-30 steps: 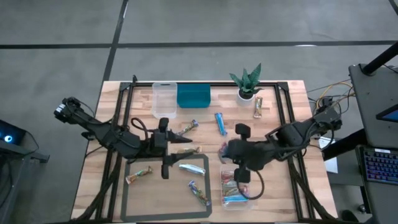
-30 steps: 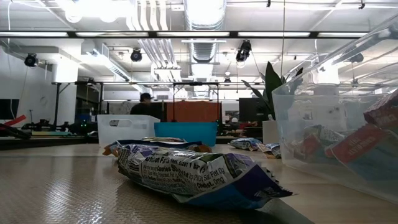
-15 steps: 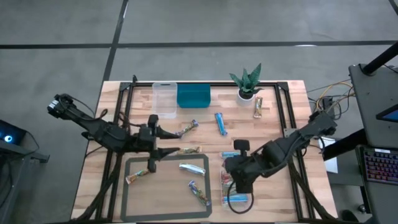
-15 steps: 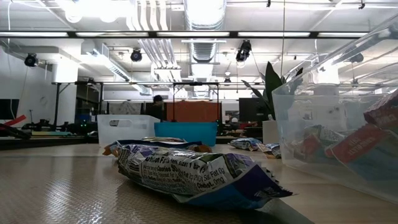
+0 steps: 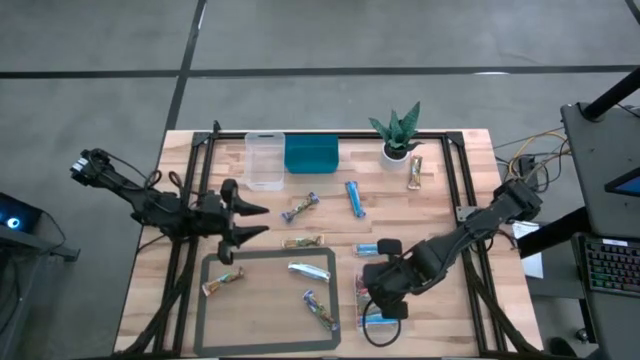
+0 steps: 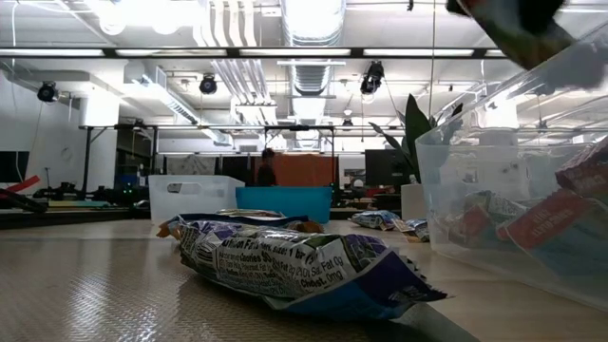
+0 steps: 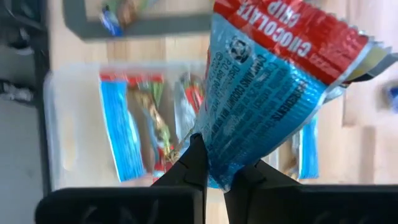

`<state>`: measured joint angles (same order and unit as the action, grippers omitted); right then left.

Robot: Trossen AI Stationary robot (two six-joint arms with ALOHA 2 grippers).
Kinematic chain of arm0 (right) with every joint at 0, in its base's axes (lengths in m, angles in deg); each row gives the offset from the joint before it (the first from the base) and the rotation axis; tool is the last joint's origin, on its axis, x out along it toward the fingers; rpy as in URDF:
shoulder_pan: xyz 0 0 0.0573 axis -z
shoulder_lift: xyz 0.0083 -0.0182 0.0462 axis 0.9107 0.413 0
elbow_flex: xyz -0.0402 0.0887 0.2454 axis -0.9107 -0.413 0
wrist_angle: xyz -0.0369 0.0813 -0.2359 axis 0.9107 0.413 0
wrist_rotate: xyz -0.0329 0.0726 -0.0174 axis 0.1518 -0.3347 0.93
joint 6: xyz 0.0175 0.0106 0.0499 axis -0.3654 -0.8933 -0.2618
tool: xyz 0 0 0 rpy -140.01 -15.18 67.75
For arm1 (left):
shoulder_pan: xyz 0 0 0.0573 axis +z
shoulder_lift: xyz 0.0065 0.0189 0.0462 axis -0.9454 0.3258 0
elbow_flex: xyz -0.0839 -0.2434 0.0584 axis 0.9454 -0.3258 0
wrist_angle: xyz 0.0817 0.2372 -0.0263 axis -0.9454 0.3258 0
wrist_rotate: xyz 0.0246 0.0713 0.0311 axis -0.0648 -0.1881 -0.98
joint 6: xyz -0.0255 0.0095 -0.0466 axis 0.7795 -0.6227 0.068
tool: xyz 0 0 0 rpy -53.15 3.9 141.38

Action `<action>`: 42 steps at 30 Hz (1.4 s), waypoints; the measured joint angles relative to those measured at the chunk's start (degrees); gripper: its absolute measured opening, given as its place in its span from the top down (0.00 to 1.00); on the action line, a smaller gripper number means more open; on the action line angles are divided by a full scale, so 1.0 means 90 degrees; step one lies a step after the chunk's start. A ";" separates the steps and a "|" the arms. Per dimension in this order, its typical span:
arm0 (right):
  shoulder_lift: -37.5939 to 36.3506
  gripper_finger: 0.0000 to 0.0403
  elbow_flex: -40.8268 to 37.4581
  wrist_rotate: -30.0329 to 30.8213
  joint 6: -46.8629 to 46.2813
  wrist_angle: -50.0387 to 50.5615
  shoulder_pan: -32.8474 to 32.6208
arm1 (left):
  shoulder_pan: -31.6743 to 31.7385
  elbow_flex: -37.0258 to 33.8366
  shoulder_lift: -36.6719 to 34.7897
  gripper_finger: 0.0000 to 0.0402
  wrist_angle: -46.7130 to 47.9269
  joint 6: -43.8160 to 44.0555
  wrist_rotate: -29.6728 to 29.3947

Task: Pick and place Granola Bars by type
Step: Put the red granola bar into the bottom transparent bin

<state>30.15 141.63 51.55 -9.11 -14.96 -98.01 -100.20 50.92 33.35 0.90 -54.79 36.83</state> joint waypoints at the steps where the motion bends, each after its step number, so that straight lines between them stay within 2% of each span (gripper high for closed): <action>1: 0.0000 0.97 -0.0119 -0.0076 -0.0024 -0.0042 0.0000 | 0.0000 -0.0016 -0.0039 0.56 0.0001 -0.0001 0.0000; 10: 0.0069 0.98 -0.0814 -0.0189 -0.0059 -0.0845 0.0005 | 0.0000 -0.0016 -0.0086 0.56 0.0010 -0.0027 0.0004; 16: 0.0993 0.98 -0.0314 -0.0526 0.0426 -0.0709 -0.0072 | 0.0000 -0.0019 -0.0090 0.56 0.0046 -0.0021 0.0007; 21: 0.1779 0.98 0.0162 -0.0803 0.0998 -0.0042 -0.0193 | 0.0000 -0.0019 -0.0130 0.56 0.0055 0.0003 0.0007; 24: 0.2029 0.98 0.0383 -0.0831 0.1241 0.0319 -0.0276 | 0.0000 -0.0019 -0.0132 0.56 0.0061 0.0023 0.0007; 32: 0.2344 0.98 0.0561 -0.1032 0.1288 0.0381 -0.0301 | 0.0000 -0.0019 -0.0129 0.56 0.0075 0.0032 0.0010; 42: 0.2316 0.82 0.0573 -0.1066 0.1233 0.0383 -0.0299 | 0.0000 -0.0019 -0.0129 0.56 0.0068 0.0032 0.0012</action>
<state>51.00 146.78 41.95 1.99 -11.51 -100.70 -100.20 50.75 32.18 1.51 -54.50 36.94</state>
